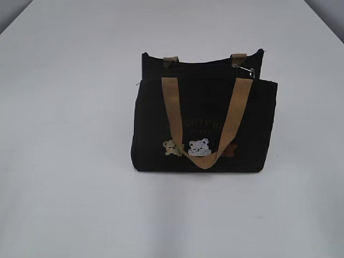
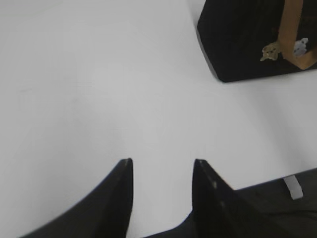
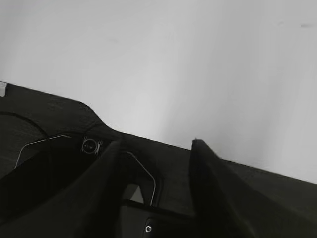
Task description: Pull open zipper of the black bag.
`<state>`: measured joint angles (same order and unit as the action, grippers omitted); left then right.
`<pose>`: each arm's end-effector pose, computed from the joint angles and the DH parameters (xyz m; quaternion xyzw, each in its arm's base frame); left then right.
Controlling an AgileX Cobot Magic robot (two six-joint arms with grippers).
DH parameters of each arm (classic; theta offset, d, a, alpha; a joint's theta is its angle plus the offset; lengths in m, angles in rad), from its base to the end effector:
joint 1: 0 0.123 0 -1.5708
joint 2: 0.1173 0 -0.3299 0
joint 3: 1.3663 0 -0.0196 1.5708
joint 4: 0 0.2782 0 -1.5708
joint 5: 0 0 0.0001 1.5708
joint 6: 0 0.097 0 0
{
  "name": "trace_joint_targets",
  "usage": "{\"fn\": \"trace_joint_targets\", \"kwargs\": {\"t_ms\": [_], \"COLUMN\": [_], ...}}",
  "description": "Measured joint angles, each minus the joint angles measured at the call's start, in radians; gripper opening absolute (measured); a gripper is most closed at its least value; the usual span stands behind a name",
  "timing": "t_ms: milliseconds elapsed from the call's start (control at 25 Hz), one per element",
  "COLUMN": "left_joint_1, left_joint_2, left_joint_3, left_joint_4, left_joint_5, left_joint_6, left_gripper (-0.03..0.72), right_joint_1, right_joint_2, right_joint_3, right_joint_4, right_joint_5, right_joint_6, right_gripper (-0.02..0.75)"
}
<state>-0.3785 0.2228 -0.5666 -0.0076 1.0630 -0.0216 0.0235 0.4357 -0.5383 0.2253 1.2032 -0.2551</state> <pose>0.0107 -0.0049 0.3097 0.1582 0.8777 -0.0936 0.4426 0.0391 0.0212 0.2879 -0.1228 0.9475 0.0796 0.2845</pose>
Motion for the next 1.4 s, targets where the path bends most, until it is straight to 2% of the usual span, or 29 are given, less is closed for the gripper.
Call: {"fn": "trace_joint_targets", "kwargs": {"t_ms": [280, 600, 1240, 1320, 1400], "left_joint_1": [0.0, 0.0, 0.003, 0.044, 0.122], "left_joint_2": [-0.218, -0.231, -0.231, -0.233, -0.233], "left_joint_3": [0.038, 0.039, 0.039, 0.039, 0.039], "left_joint_4": [0.008, 0.008, 0.008, 0.008, 0.014], "left_joint_5": [-0.001, -0.001, -0.002, -0.002, -0.002], "left_joint_6": [0.0, 0.003, 0.003, 0.003, 0.003], "left_gripper": [0.287, 0.273, 0.268, 0.268, 0.268], "right_joint_1": [0.001, 0.001, 0.001, 0.001, 0.0], "right_joint_2": [-0.245, -0.418, -0.443, -0.443, -0.443], "right_joint_3": [0.047, 0.049, 0.05, 0.05, 0.05], "right_joint_4": [0.005, -0.037, -0.053, -0.053, -0.053], "right_joint_5": [-0.075, -0.089, -0.096, -0.096, -0.096], "right_joint_6": [-0.104, -0.04, -0.02, -0.02, -0.02], "right_gripper": [0.29, 0.239, 0.236, 0.236, 0.236]}}
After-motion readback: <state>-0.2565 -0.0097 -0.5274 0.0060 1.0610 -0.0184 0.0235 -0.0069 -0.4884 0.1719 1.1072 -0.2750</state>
